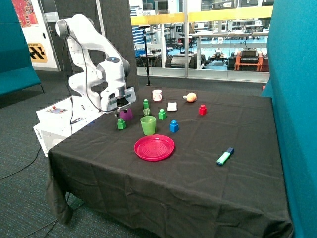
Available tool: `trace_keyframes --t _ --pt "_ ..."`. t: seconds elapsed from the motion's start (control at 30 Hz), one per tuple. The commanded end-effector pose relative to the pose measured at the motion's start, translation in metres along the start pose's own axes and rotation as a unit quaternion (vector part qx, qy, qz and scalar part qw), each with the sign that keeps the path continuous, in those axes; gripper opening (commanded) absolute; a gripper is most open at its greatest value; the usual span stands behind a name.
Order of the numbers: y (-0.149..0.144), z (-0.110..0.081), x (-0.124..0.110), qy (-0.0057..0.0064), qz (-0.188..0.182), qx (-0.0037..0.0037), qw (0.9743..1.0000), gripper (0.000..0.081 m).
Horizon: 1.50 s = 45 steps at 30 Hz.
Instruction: Stack green blocks
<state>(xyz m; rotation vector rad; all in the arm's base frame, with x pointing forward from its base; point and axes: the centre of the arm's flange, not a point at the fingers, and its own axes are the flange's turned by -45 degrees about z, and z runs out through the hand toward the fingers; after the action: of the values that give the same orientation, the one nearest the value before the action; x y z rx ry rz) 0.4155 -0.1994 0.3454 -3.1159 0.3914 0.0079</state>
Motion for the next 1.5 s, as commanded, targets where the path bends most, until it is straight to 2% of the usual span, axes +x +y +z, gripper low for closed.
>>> trace_keyframes --t 0.0,0.53,0.87,1.47 --pt "-0.007 0.008 -0.007 0.0026 -0.014 -0.00031 0.9999 0.0461" --pt "0.011 0.009 -0.013 0.0026 -0.01 -0.0003 0.9999 0.0468" --pt "0.007 0.011 -0.007 0.0026 -0.02 -0.00032 0.9998 0.0462" --pt "0.008 0.03 -0.007 0.0026 -0.029 -0.00035 0.9996 0.0463"
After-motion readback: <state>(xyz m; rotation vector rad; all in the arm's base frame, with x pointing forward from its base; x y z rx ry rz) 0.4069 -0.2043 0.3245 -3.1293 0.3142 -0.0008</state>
